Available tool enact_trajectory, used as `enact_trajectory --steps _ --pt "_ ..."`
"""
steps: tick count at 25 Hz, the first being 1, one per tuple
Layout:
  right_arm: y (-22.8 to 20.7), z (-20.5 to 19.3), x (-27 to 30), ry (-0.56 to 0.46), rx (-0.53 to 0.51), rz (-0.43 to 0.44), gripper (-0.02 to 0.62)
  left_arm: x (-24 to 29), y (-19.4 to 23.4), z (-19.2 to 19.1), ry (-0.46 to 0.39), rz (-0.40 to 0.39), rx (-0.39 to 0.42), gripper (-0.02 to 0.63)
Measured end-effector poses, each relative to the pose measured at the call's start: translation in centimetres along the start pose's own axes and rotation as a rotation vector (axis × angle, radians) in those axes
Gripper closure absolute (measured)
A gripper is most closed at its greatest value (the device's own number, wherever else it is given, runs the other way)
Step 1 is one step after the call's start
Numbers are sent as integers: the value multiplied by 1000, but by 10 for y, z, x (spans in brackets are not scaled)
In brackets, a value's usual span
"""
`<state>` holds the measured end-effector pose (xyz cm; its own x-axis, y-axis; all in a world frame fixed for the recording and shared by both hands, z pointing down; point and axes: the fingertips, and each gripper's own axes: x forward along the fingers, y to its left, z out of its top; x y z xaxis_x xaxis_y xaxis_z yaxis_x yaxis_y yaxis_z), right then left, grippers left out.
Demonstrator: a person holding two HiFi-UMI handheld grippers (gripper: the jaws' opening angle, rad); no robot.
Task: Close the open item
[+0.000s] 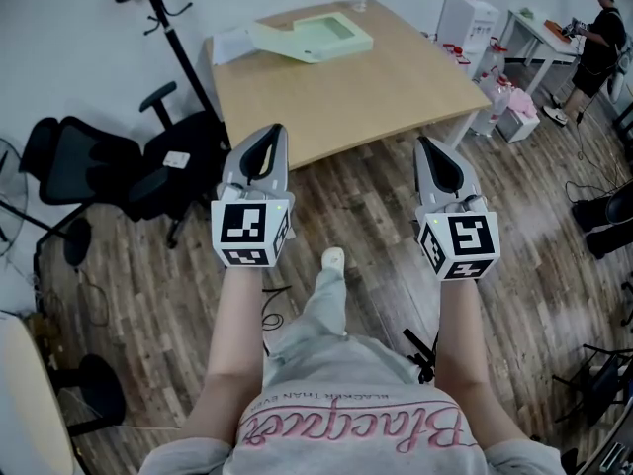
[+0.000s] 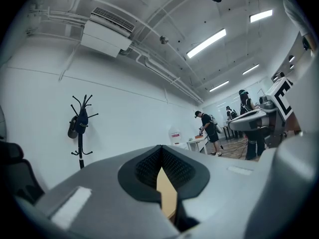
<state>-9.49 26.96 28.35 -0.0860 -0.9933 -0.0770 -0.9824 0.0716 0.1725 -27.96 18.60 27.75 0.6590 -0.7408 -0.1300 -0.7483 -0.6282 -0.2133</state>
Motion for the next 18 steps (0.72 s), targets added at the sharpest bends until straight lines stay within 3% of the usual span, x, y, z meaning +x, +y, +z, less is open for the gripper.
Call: enact_trajectory --steps 9,18 --pt "-37 -13 56 2 -14 -3 592 66 15 -17 16 7 0 591" --pt "-88 -34 148 11 -26 9 592 172 42 -42 31 25 -29 591"
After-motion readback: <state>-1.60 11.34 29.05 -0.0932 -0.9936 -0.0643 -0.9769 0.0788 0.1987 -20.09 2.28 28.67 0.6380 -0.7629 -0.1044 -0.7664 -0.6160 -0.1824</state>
